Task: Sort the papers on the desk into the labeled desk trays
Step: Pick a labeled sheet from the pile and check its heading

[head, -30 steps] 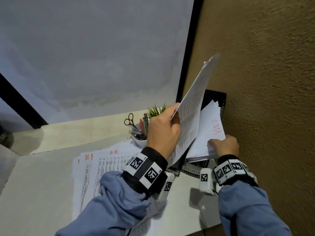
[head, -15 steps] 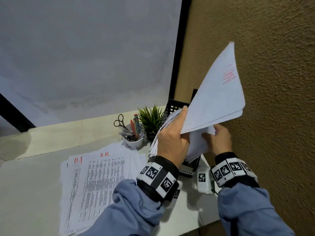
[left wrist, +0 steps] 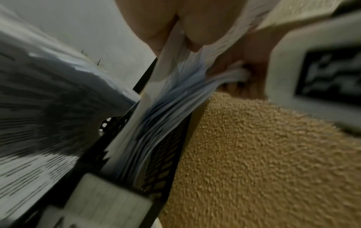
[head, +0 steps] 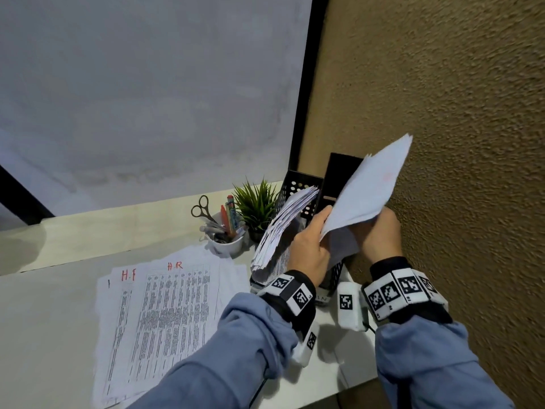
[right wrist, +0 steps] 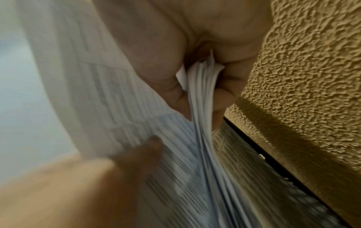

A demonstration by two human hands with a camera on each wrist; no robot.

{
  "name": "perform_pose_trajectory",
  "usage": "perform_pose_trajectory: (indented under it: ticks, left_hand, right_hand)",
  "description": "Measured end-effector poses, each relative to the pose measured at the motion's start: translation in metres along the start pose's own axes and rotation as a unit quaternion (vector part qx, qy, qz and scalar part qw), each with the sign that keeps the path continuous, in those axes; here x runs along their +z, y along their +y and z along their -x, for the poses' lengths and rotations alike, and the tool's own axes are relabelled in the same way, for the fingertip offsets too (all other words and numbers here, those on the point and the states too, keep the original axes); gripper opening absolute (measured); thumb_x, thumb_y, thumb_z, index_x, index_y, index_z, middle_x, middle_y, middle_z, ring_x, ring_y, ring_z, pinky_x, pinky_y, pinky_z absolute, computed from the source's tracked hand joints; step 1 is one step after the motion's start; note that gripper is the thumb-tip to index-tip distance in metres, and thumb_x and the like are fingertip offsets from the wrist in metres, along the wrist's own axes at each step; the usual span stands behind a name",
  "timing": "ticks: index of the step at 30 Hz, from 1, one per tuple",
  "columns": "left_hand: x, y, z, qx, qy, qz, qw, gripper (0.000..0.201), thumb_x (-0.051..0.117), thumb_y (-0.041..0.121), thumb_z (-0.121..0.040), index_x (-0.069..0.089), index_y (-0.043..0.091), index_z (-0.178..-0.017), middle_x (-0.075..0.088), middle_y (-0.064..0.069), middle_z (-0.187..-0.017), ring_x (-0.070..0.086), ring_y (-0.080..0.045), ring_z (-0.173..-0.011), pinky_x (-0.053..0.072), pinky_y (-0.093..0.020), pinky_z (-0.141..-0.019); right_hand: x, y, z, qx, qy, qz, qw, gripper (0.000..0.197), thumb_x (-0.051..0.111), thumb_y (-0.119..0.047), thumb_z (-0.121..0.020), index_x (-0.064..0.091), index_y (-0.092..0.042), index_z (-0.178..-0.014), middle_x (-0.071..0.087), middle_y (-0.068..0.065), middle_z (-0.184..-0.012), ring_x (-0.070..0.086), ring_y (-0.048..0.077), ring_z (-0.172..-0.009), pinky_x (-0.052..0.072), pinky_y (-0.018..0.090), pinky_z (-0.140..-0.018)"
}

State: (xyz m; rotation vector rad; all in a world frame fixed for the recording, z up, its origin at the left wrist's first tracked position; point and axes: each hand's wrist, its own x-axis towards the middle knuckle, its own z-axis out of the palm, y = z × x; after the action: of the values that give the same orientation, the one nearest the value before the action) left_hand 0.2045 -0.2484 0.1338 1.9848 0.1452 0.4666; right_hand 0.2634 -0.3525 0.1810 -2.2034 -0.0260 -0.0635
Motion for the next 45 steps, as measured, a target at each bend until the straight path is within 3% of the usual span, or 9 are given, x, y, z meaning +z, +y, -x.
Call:
perform_pose_trajectory:
  ticks: [8, 15, 19, 22, 26, 31, 37, 41, 45]
  left_hand:
    - [0.013, -0.028, -0.001, -0.063, -0.149, -0.052, 0.986, 0.05, 0.047, 0.005, -0.09, 0.037, 0.011, -0.139, 0.055, -0.015, -0.128, 0.055, -0.03, -0.112, 0.044, -0.033, -0.092]
    - [0.011, -0.048, -0.004, -0.111, -0.191, -0.193, 0.956, 0.04, 0.046, 0.007, -0.09, 0.045, 0.006, -0.13, 0.062, -0.027, -0.109, 0.059, -0.041, -0.099, 0.047, -0.043, -0.084]
    - [-0.002, -0.044, -0.001, -0.087, -0.194, -0.147, 0.966, 0.043, 0.062, 0.021, -0.083, 0.05, 0.011, -0.123, 0.063, -0.014, -0.115, 0.062, -0.032, -0.101, 0.051, -0.041, -0.088]
    - [-0.028, -0.042, 0.014, -0.076, -0.177, -0.057, 0.98, 0.048, 0.07, 0.03, -0.08, 0.053, 0.017, -0.124, 0.06, 0.002, -0.117, 0.06, -0.014, -0.097, 0.052, -0.03, -0.087]
    - [-0.081, -0.068, 0.05, -0.065, -0.111, -0.015, 0.992, 0.017, 0.066, 0.025, -0.085, 0.063, 0.018, -0.101, 0.065, 0.001, -0.085, 0.059, -0.01, -0.072, 0.056, -0.024, -0.071]
    - [-0.156, -0.146, 0.101, -0.238, 0.03, -0.123, 0.963, 0.002, 0.058, 0.018, -0.09, 0.06, 0.019, -0.09, 0.066, 0.001, -0.088, 0.06, -0.013, -0.074, 0.049, -0.023, -0.066]
    - [-0.219, -0.216, 0.162, -0.512, 0.059, -0.288, 0.807, 0.064, 0.065, 0.036, -0.082, 0.041, 0.001, -0.13, 0.044, -0.019, -0.13, 0.045, -0.036, -0.118, 0.044, -0.043, -0.093]
    - [-0.229, -0.224, 0.18, -0.527, 0.052, -0.286, 0.799, 0.073, 0.073, 0.037, -0.076, 0.037, 0.002, -0.13, 0.041, -0.018, -0.13, 0.044, -0.036, -0.118, 0.044, -0.044, -0.092]
    - [-0.232, -0.228, 0.187, -0.527, 0.077, -0.195, 0.824, 0.072, 0.072, 0.02, -0.08, 0.032, 0.003, -0.137, 0.045, -0.021, -0.133, 0.051, -0.037, -0.116, 0.045, -0.04, -0.093]
  right_hand:
    - [0.001, -0.009, 0.008, -0.057, 0.026, 0.083, 0.995, 0.013, 0.055, -0.01, -0.08, 0.053, -0.011, -0.092, 0.054, 0.009, -0.077, 0.051, 0.029, -0.071, 0.044, 0.037, -0.065]
    - [0.022, 0.011, 0.021, 0.045, -0.046, 0.14, 0.988, 0.056, 0.048, -0.004, -0.083, 0.034, -0.016, -0.136, 0.059, 0.02, -0.118, 0.058, 0.038, -0.101, 0.048, 0.038, -0.083]
    - [0.021, 0.008, 0.018, 0.042, -0.02, 0.127, 0.991, 0.063, 0.051, -0.008, -0.085, 0.029, -0.018, -0.143, 0.055, 0.02, -0.126, 0.056, 0.038, -0.107, 0.047, 0.04, -0.087]
    - [0.02, -0.001, 0.017, -0.017, 0.046, 0.122, 0.991, 0.062, 0.052, -0.01, -0.088, 0.029, -0.013, -0.145, 0.043, 0.014, -0.139, 0.041, 0.031, -0.125, 0.037, 0.042, -0.101]
    - [0.031, -0.021, 0.035, -0.174, 0.143, 0.022, 0.974, 0.045, 0.05, -0.005, -0.085, 0.05, -0.008, -0.13, 0.049, 0.011, -0.12, 0.041, 0.025, -0.11, 0.032, 0.026, -0.091]
    - [0.089, -0.028, 0.085, -0.264, -0.001, -0.042, 0.964, 0.032, 0.045, -0.007, -0.085, 0.06, -0.009, -0.113, 0.051, 0.002, -0.106, 0.048, 0.015, -0.102, 0.039, 0.024, -0.088]
    - [0.184, 0.026, 0.145, -0.047, -0.231, -0.016, 0.972, 0.027, 0.051, -0.001, -0.087, 0.062, -0.01, -0.111, 0.055, 0.003, -0.108, 0.054, 0.018, -0.099, 0.047, 0.033, -0.094]
    - [0.221, 0.044, 0.178, 0.137, -0.331, -0.04, 0.933, 0.021, 0.049, 0.001, -0.083, 0.06, -0.008, -0.1, 0.057, 0.004, -0.097, 0.053, 0.017, -0.084, 0.043, 0.024, -0.077]
    - [0.238, 0.046, 0.197, 0.196, -0.336, -0.041, 0.92, 0.025, 0.045, 0.003, -0.067, 0.031, -0.017, -0.071, 0.027, 0.002, -0.07, 0.025, 0.017, -0.065, 0.023, 0.026, -0.06]
